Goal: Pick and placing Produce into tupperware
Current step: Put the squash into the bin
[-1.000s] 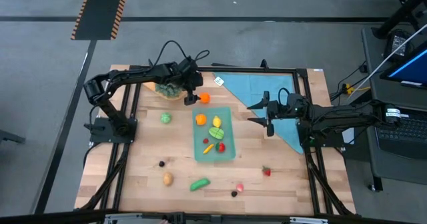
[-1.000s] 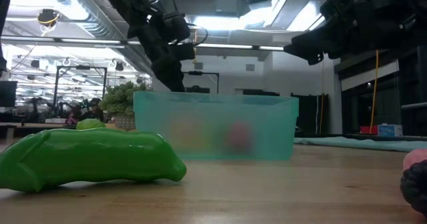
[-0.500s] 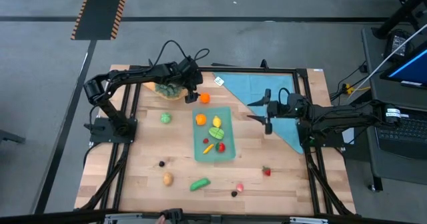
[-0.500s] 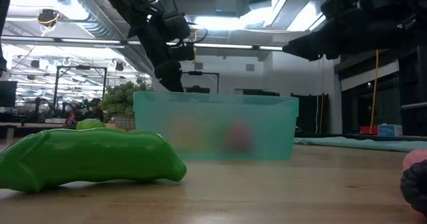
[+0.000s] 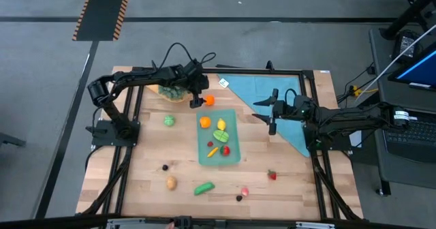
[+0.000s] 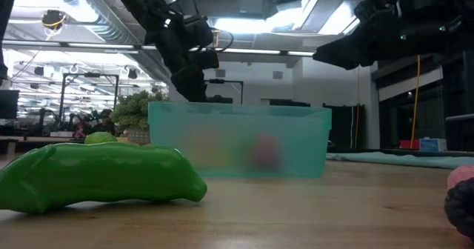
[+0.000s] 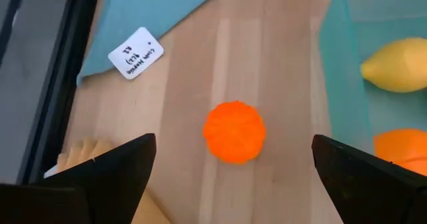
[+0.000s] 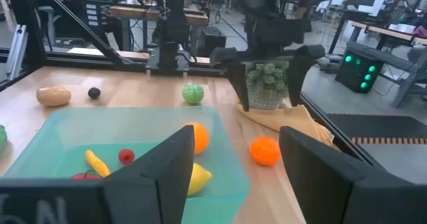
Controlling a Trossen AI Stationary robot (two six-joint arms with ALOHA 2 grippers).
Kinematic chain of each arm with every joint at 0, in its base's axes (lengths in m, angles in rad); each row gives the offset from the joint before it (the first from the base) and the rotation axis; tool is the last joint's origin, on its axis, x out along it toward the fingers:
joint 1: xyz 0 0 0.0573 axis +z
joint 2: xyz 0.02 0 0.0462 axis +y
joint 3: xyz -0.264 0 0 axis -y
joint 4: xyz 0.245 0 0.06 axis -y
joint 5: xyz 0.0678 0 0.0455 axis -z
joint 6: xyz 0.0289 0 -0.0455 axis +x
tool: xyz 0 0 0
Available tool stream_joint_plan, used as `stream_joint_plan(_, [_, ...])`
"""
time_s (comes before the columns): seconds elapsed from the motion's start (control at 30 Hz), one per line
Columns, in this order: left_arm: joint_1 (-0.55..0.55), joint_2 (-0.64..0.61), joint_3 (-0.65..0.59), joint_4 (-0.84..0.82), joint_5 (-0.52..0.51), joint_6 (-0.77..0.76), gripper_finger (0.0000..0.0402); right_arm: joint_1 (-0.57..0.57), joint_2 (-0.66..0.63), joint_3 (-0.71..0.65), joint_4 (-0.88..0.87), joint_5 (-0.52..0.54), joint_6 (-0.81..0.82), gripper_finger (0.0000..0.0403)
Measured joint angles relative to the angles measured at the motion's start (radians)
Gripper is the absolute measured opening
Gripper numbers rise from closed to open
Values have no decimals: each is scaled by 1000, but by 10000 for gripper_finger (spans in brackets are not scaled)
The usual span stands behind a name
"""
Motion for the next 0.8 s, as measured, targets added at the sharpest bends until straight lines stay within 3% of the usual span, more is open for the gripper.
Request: stream_joint_plan(0.8, [-9,81,1,79,68,33,391,0,0,0,6,2,4,221])
